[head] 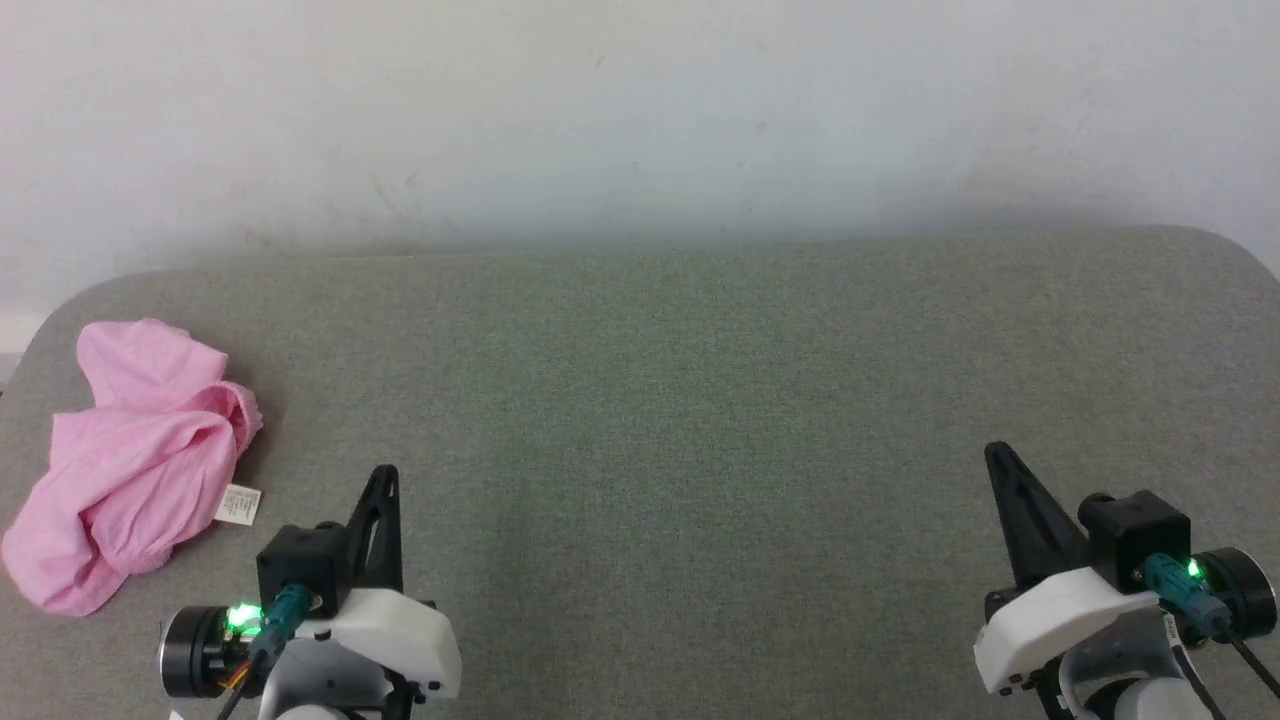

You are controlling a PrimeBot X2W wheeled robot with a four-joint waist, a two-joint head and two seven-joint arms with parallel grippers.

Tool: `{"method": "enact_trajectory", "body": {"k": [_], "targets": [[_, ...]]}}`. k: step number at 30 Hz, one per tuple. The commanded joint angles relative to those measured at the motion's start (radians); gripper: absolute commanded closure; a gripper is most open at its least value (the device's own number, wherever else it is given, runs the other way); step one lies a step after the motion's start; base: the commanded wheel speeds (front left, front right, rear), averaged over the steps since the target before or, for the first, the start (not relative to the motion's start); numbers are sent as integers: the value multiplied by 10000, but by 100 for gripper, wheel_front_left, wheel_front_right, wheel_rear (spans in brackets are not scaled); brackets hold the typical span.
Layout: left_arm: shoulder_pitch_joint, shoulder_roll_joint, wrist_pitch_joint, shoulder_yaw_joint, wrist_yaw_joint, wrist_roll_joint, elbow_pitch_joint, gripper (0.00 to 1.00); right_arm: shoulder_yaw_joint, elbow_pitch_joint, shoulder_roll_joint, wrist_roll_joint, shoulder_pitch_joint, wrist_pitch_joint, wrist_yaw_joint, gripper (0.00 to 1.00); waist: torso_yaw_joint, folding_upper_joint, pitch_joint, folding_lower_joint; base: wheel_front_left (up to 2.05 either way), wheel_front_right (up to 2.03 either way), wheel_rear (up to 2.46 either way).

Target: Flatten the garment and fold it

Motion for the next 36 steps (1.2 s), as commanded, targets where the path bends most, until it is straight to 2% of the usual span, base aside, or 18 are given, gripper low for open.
{"method": "enact_trajectory", "body": {"k": [1, 36], "targets": [[-134, -19, 3, 41, -80, 66, -53, 100, 1, -60, 40, -74, -145, 5, -19, 100, 0, 0, 0, 0, 0, 0, 0], [-134, -19, 3, 41, -80, 66, -53, 100, 1, -60, 40, -74, -145, 5, -19, 100, 0, 0, 0, 0, 0, 0, 0]]}}
